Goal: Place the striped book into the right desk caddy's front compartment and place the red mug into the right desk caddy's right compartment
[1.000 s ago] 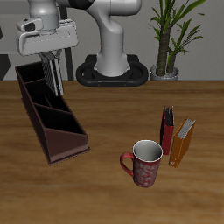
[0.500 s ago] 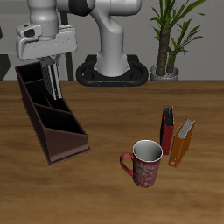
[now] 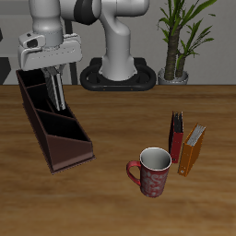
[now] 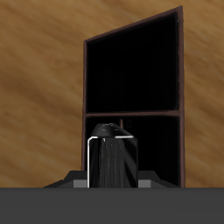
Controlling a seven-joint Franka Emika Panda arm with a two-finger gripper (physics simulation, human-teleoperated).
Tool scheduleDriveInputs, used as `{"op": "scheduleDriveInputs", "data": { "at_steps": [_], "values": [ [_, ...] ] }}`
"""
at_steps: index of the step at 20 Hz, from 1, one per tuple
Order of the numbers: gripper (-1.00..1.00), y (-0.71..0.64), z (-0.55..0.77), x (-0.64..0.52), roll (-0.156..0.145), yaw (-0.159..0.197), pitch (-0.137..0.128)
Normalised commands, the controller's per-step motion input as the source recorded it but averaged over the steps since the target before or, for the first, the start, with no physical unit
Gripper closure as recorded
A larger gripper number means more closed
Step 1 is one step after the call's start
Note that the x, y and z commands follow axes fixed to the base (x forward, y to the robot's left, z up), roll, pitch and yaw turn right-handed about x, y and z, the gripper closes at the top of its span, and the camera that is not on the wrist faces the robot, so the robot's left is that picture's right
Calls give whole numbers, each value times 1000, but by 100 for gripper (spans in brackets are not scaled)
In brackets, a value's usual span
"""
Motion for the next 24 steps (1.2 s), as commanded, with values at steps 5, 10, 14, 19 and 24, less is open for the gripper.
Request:
{"op": "scheduleDriveInputs", "data": {
  "at_steps": [5,10,14,19,24],
  "values": [
    [100,99,-135,89,15,-13,30],
    [100,51,-90,77,-1,-12,17],
    [100,-14,-209,74,-4,-35,46],
    [100,-6,-224,37,-3,-3,43],
    [100,-53,-230,40,-23,-10,56]
  ]
}}
